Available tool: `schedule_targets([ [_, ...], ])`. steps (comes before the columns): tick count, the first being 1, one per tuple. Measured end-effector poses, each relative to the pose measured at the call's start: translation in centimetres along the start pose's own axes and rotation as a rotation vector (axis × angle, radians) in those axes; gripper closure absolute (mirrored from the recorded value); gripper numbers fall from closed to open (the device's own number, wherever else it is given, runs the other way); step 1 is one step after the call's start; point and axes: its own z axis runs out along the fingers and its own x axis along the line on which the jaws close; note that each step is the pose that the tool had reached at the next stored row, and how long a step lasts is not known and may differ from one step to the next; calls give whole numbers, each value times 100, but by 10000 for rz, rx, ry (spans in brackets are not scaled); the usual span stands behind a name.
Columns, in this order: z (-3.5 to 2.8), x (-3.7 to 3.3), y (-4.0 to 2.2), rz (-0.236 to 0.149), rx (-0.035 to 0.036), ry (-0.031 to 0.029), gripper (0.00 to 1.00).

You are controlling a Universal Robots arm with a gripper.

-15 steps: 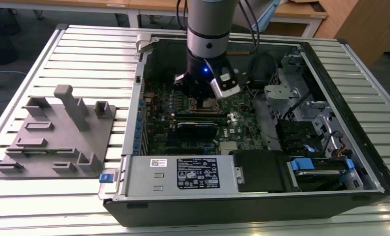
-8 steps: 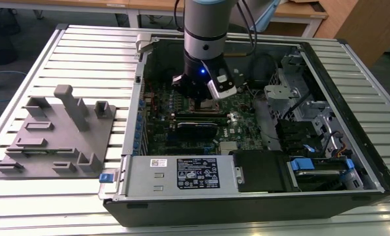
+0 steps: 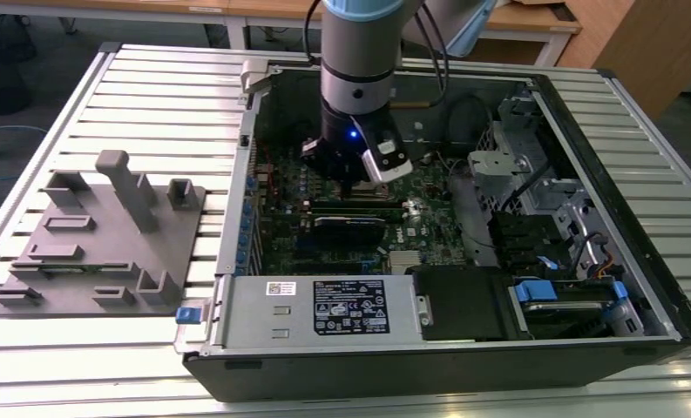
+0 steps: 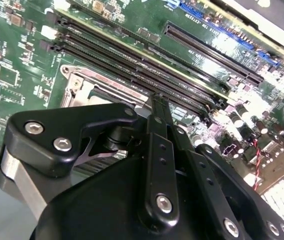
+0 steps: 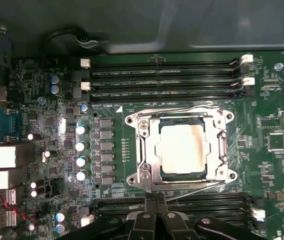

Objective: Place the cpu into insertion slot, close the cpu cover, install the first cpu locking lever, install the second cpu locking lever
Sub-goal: 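Install the second cpu locking lever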

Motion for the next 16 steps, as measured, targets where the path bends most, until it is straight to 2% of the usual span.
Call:
schedule_targets([
  [11, 48, 53, -6, 0, 1, 1, 89],
  [14, 58, 59, -6, 0, -47, 3, 89],
  [16, 64, 64, -7, 2, -51, 3, 89],
])
